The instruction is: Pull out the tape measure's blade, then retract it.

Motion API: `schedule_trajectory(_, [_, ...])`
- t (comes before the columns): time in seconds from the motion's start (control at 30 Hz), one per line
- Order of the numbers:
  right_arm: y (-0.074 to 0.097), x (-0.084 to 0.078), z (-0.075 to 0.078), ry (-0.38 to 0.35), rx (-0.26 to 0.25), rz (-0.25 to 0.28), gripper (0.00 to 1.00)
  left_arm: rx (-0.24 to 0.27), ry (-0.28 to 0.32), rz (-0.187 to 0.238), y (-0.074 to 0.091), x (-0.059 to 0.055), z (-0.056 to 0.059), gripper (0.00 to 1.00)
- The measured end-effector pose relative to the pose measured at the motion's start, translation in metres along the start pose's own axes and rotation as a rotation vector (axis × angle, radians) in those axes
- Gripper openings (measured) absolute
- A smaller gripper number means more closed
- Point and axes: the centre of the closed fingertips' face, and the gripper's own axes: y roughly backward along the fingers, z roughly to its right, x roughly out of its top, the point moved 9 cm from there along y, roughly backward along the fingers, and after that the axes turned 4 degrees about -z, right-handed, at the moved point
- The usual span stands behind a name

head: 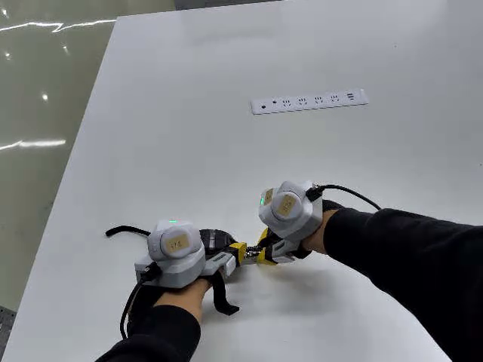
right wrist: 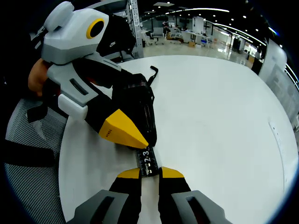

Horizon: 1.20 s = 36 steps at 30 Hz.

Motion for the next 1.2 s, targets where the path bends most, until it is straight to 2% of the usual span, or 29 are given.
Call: schedule_trajectory(1.2, [-0.0048, 0.0076, -0.001, -0.025, 0.012, 0.038, 0.09, -0.014, 0.01, -0.003, -0.0003, 0.0015, -0.0012, 0.6])
